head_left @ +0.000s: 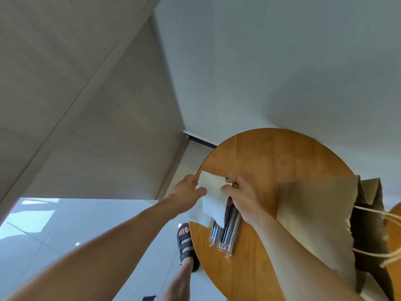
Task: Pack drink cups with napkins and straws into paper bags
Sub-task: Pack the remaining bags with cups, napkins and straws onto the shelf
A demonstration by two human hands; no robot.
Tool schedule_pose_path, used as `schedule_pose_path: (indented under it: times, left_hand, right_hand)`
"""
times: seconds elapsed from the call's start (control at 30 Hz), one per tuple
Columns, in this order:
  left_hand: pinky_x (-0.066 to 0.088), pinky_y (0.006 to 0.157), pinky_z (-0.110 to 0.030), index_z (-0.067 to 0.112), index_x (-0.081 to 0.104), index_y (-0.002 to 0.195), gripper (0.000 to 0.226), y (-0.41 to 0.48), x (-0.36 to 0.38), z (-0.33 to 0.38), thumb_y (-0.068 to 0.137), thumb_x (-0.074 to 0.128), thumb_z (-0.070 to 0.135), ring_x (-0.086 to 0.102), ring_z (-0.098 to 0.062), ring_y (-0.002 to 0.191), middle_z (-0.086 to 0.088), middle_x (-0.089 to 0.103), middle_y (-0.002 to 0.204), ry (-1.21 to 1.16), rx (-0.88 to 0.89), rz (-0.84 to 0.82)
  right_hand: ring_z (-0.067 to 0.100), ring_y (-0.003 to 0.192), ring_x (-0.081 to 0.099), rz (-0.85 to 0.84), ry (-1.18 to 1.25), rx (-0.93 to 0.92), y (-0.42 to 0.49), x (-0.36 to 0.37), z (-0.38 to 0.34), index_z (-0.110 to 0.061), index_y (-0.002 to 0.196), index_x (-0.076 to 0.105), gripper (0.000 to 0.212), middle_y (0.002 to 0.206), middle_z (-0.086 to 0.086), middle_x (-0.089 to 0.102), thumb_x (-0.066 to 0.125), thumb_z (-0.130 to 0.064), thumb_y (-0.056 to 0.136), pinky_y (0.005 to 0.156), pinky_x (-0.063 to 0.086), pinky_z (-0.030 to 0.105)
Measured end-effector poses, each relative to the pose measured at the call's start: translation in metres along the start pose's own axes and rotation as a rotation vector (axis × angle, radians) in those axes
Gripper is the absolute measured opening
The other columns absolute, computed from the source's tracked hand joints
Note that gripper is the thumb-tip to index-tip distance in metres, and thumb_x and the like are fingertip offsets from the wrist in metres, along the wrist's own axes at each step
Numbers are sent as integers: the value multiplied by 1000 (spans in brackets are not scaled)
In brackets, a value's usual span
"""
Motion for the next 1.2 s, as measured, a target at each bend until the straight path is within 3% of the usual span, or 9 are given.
schedule_pose_path:
  times: [0.1, 0.17, 0.3, 0.43, 0.53, 0.63, 0.77, 1.03, 1.2]
  left_hand:
    - [48, 99, -39, 22, 44, 134, 47, -2, 6, 5, 94, 64, 34, 55, -21, 114, 1, 58, 127, -151, -1, -88]
    - [49, 89, -32, 20, 54, 124, 37, -3, 9, 8, 92, 65, 36, 58, -19, 108, 1, 62, 119, -222, -3, -137]
    - [49, 80, -30, 20, 68, 109, 22, -3, 13, 8, 93, 65, 35, 63, -20, 100, 1, 69, 108, -264, 3, -96]
    - [47, 76, -30, 30, 61, 103, 7, -2, 12, 3, 98, 58, 33, 61, -12, 92, 8, 66, 102, -262, 15, 35]
    - [48, 78, -31, 25, 60, 114, 17, -1, 8, -3, 100, 54, 34, 60, -12, 92, 4, 65, 107, -240, 8, 101]
    - [51, 83, -34, 23, 58, 121, 25, 0, 9, -7, 99, 54, 34, 60, -15, 94, 2, 64, 112, -205, 1, 101]
    - [54, 96, -46, 21, 56, 125, 30, -1, 13, -8, 99, 56, 34, 61, -24, 104, -1, 64, 116, -168, -15, 76]
    - [53, 95, -43, 24, 53, 128, 30, -5, 24, -3, 99, 54, 34, 60, -21, 104, 2, 63, 116, -145, -12, 36]
    - [52, 96, -45, 24, 51, 127, 31, -10, 25, 7, 99, 55, 35, 60, -22, 105, 1, 62, 118, -125, 7, 31]
  right_hand:
    - [28, 92, 62, 21, 61, -33, -6, -6, -9, -12, 92, 58, 14, 98, 13, 64, 65, -2, 86, 72, 50, 36]
    - [25, 87, 63, 13, 86, -82, -7, -10, -15, -12, 91, 59, 13, 92, 11, 65, 65, -1, 87, 73, 50, 36]
    - [12, 80, 70, 61, 117, -147, -3, -18, -14, -16, 97, 62, 11, 88, -4, 73, 70, -15, 90, 66, 55, 24]
    - [21, 69, 65, 379, -289, -154, 5, -29, 24, -17, 84, 61, 17, 74, 4, 67, 66, -30, 94, 60, 51, 30]
    - [13, 55, 62, 445, -606, 16, 3, -30, 68, -21, 83, 58, 18, 63, -3, 63, 63, -34, 94, 46, 46, 25]
    - [4, 50, 58, 446, -741, 163, -4, -29, 100, -27, 89, 54, 16, 62, -9, 61, 66, -37, 92, 40, 41, 19]
    - [4, 55, 50, 499, -777, 256, -7, -33, 119, -28, 87, 52, 19, 65, -14, 52, 69, -33, 87, 49, 49, 23]
    - [7, 52, 62, 475, -848, 265, -2, -36, 126, -24, 73, 60, 25, 62, -9, 64, 72, -42, 84, 52, 58, 26]
    - [7, 51, 59, 525, -704, 211, -12, -40, 112, -29, 70, 45, 34, 61, -10, 58, 73, -40, 85, 49, 54, 25]
Point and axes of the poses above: each hand's wrist, its own y-axis towards the middle knuckle, its own x-axis out of the palm, z = x × y, the point moved 2 cm from there along y, towards the middle knuckle
